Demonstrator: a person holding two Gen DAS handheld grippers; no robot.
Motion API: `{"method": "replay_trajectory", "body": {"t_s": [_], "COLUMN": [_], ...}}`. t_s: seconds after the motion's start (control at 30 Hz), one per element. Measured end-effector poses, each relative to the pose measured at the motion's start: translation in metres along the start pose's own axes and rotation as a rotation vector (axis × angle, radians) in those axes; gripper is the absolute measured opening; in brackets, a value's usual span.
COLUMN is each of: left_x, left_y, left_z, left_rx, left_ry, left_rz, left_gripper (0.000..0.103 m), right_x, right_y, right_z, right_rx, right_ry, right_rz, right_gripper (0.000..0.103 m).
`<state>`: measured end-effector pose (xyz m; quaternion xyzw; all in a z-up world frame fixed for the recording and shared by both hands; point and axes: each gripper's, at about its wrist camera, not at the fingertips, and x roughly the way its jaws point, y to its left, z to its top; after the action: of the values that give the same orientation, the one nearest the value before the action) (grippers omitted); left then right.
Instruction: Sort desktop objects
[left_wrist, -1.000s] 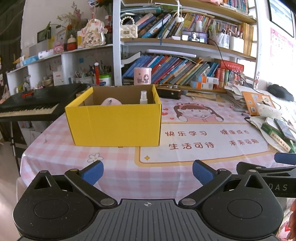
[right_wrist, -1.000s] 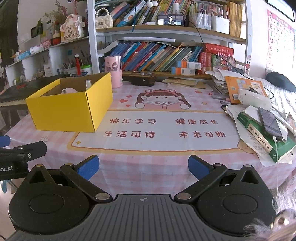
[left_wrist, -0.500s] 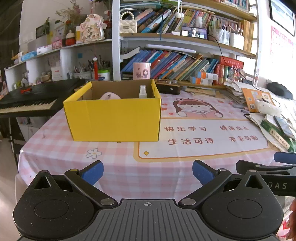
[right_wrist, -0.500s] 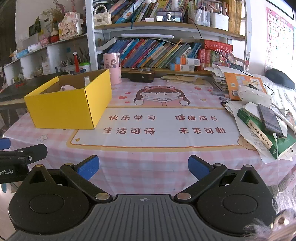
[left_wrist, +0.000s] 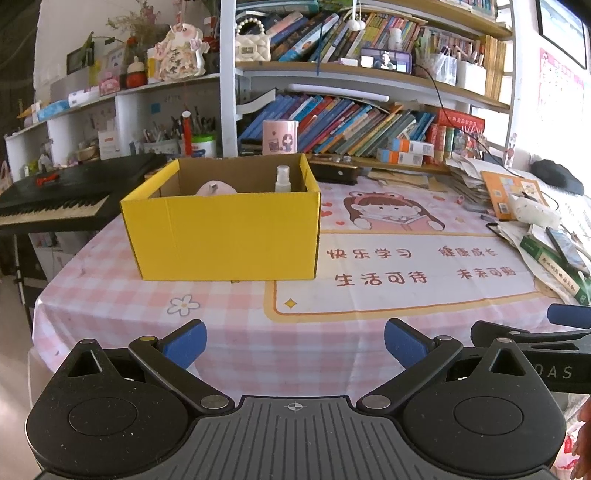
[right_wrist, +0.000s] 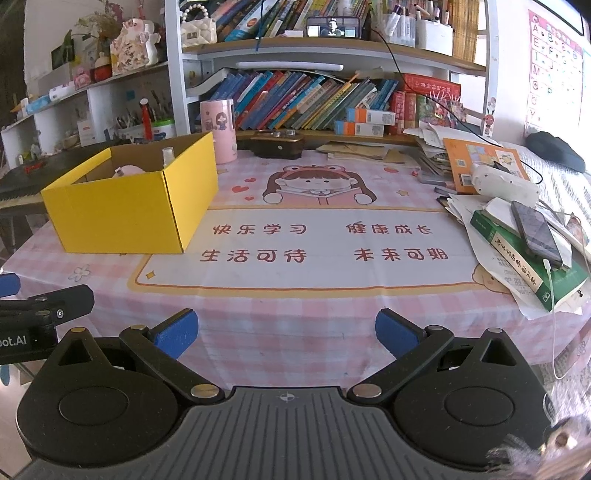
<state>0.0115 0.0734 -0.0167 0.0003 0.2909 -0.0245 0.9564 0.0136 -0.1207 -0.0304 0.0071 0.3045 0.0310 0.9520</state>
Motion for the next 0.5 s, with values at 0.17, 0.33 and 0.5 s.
{"method": "replay_trajectory", "body": {"t_s": [0.17, 0.33, 0.5], "left_x": [0.0024, 0.0038, 0.0039], "left_y": [0.0017, 0.0034, 0.0046], "left_z": [-0.0005, -0.0005, -0.0007], "left_rx": [-0.008, -0.014, -0.018], "left_ry": [0.012, 0.017, 0.021], "left_rz": [0.003, 0.004, 0.006], "left_gripper": [0.103, 0.103, 0.103], "right_x": [0.0028, 0.0040, 0.0059], "right_y": [0.0012, 0.0025, 0.0041], "right_z": [0.0010, 0.0021, 0.0037], "right_rx": [-0.005, -0.008, -0.015], "right_ry": [0.009, 0.013, 0.019], "right_rz": [0.002, 0.006, 0.010], "right_gripper": [0.103, 0.103, 0.103]}}
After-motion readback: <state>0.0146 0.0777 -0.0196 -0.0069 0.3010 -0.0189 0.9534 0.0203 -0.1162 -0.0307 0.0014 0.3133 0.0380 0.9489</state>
